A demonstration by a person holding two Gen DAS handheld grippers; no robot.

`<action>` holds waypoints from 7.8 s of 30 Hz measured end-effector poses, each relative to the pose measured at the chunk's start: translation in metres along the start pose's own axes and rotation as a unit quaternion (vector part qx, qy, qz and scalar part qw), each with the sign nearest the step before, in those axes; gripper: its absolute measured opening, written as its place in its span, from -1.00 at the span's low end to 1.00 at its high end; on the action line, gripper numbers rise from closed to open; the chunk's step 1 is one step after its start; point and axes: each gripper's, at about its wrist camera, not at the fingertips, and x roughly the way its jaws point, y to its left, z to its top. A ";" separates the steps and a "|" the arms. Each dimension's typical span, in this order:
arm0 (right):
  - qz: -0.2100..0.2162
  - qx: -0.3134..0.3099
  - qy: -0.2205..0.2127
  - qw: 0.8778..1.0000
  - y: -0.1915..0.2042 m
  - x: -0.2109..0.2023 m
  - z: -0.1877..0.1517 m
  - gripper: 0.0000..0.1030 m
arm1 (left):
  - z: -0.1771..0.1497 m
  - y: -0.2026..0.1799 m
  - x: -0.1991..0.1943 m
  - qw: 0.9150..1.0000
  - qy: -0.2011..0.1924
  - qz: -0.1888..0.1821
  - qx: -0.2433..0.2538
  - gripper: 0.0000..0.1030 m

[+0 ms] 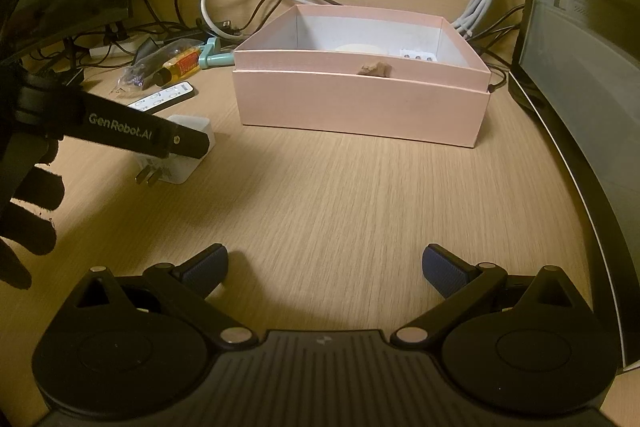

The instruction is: Organize rigid objects

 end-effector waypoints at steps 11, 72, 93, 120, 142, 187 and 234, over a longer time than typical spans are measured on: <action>0.004 0.001 0.007 1.000 -0.002 0.000 0.004 0.99 | -0.002 0.001 0.004 1.000 0.008 -0.001 -0.003 -0.02; -0.003 -0.035 -0.018 0.999 -0.020 -0.059 0.060 0.70 | 0.031 -0.003 -0.059 0.981 -0.008 -0.185 0.053 -0.04; -0.079 0.025 -0.040 0.996 -0.049 -0.093 0.058 0.70 | 0.198 -0.028 0.105 0.995 0.019 -0.093 0.010 -0.04; -0.031 -0.004 -0.052 0.998 -0.049 0.021 0.184 0.70 | 0.016 0.103 -0.060 0.985 -0.073 -0.082 -0.131 -0.05; -0.055 -0.033 -0.062 0.996 -0.029 0.006 0.137 0.72 | 0.034 0.149 -0.042 0.992 -0.082 0.019 -0.096 -0.05; 0.057 -0.074 0.040 0.995 0.147 0.158 0.226 0.72 | -0.070 0.147 -0.077 0.973 -0.007 0.033 -0.230 -0.56; 0.072 -0.116 0.037 0.990 0.067 0.032 0.080 0.41 | -0.039 0.102 -0.041 0.990 0.027 0.045 -0.131 -0.52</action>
